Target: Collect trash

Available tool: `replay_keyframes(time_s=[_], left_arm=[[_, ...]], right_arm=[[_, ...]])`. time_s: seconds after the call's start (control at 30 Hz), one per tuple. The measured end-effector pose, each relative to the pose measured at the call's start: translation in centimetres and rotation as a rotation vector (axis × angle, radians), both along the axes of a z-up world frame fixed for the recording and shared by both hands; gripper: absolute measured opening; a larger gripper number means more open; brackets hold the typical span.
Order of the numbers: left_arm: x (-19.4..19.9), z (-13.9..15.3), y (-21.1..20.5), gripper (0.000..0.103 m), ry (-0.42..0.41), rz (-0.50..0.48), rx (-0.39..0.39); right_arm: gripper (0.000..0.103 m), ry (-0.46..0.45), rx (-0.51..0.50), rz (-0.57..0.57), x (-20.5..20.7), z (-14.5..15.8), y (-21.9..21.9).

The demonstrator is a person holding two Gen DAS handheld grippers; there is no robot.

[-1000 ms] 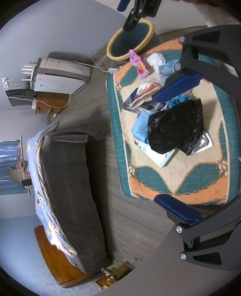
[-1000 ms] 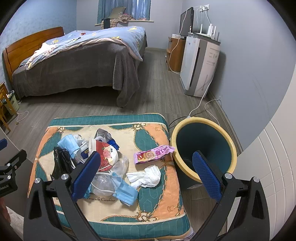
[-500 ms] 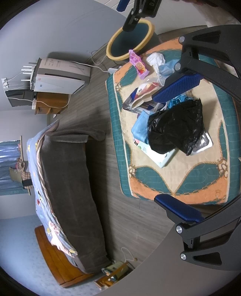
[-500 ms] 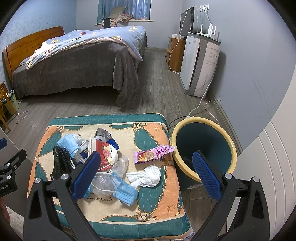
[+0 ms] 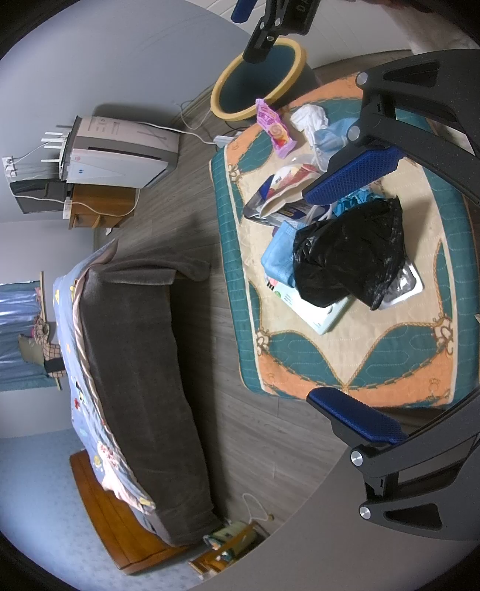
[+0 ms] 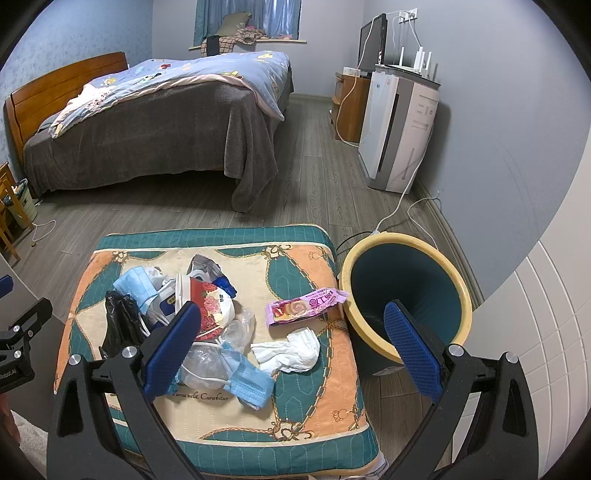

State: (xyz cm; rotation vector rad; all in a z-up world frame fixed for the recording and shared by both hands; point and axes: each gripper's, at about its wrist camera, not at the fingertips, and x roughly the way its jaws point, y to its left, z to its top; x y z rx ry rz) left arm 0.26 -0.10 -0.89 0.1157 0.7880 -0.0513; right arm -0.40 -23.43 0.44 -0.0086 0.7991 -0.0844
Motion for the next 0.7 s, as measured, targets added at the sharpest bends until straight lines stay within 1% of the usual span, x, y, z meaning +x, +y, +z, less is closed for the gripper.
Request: replay_keyframes(time_s=[0.7], left_arm=[[0.01,0.00,-0.04,0.098,0.000,0.000,0.003]], right_arm=[[0.097,0.004,0.004,-0.004,-0.03,-0.24,-0.21]])
